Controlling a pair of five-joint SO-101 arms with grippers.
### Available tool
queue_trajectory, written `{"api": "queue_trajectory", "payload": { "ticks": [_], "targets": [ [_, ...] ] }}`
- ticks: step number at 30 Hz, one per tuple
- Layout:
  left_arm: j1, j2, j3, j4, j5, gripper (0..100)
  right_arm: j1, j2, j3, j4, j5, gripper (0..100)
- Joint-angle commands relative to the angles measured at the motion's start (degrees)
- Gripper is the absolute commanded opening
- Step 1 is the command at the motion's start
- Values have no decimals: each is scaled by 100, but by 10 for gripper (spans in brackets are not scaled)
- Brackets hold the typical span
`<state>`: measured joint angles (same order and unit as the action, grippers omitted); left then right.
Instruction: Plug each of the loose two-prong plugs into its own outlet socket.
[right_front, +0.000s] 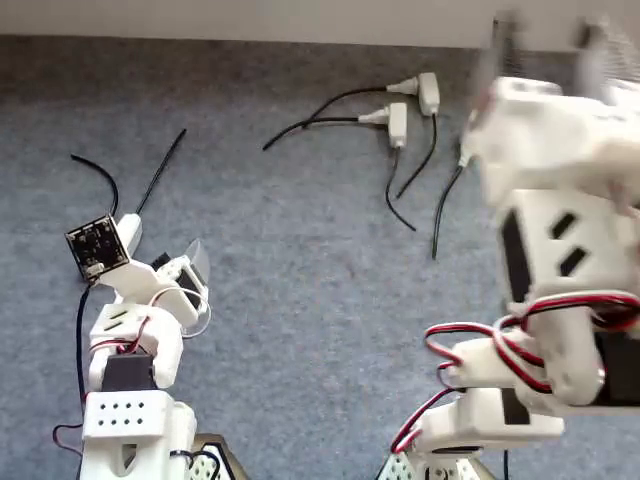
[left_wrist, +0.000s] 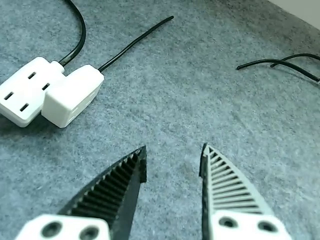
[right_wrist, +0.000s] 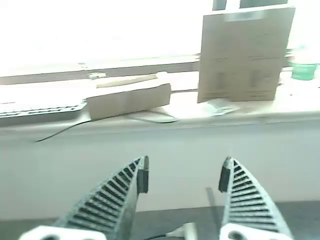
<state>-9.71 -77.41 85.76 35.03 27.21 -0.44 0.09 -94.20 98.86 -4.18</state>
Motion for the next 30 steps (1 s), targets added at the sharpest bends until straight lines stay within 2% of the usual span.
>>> {"api": "queue_trajectory", "payload": {
  "ticks": [1, 5, 10, 16, 23, 30],
  "targets": [
    [101, -57, -31, -114, -35, 189, 1297, -75, 1191, 198, 62, 231],
    [101, -57, -31, -114, -35, 189, 1666, -75, 3363, -400, 70, 231],
    [101, -57, -31, -114, -35, 189, 2378, -75, 5675, -1956, 114, 231],
    [136, -57, -31, -114, -35, 189, 2484, -66, 7547, -3134, 1143, 231],
    [163, -57, -31, -114, -44, 189, 2607, 1042, 8101, -3398, 1574, 231],
    [163, -57, -31, -114, -44, 189, 2862, 2484, 7363, -3873, 1591, 231]
  ]
}}
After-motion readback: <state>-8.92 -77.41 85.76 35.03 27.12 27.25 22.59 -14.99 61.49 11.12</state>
